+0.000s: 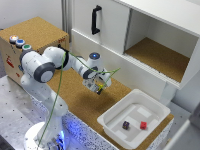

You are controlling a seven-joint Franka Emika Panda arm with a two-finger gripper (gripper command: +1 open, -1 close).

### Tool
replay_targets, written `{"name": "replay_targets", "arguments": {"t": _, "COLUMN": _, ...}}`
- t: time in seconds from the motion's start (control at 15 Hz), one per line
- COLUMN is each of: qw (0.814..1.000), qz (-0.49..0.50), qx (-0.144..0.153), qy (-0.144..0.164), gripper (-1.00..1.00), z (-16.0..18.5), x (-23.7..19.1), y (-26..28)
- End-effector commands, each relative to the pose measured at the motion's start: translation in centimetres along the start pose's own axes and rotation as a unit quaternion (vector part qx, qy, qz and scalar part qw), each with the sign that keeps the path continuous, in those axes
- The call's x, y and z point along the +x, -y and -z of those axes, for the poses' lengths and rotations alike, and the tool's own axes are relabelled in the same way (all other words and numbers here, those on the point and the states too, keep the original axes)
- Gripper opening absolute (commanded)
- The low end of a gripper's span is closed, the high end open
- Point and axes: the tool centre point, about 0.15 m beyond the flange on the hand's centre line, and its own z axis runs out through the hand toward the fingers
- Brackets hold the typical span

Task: Pick up the purple block

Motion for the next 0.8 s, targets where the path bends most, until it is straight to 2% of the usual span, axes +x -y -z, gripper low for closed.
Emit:
{"name": "replay_targets", "arguments": {"t": 0.0, "qw": 0.999, "qz": 0.045, "qx": -0.02, "qy": 0.003, "gripper": 1.0, "z": 4.7, "x": 0.2, "y": -6.9}}
{"name": "replay_targets", "arguments": {"t": 0.13, "qw": 1.0, "qz": 0.017, "qx": -0.015, "qy": 0.002, "gripper": 1.0, "z": 5.6, "x": 0.4, "y": -10.9}}
{"name": "replay_targets", "arguments": {"t": 0.4, "qw": 0.999, "qz": -0.024, "qx": -0.019, "qy": -0.041, "gripper": 1.0, "z": 10.8, "x": 0.4, "y": -19.0}}
{"name": "replay_targets", "arguments": {"t": 0.47, "qw": 0.998, "qz": -0.03, "qx": -0.006, "qy": -0.046, "gripper": 1.0, "z": 11.9, "x": 0.3, "y": -20.8}}
{"name": "replay_targets", "arguments": {"t": 0.6, "qw": 0.998, "qz": -0.04, "qx": -0.026, "qy": -0.043, "gripper": 1.0, "z": 13.0, "x": -0.5, "y": -24.0}}
{"name": "replay_targets", "arguments": {"t": 0.73, "qw": 0.997, "qz": -0.053, "qx": -0.042, "qy": -0.021, "gripper": 1.0, "z": 12.5, "x": -1.5, "y": -27.0}}
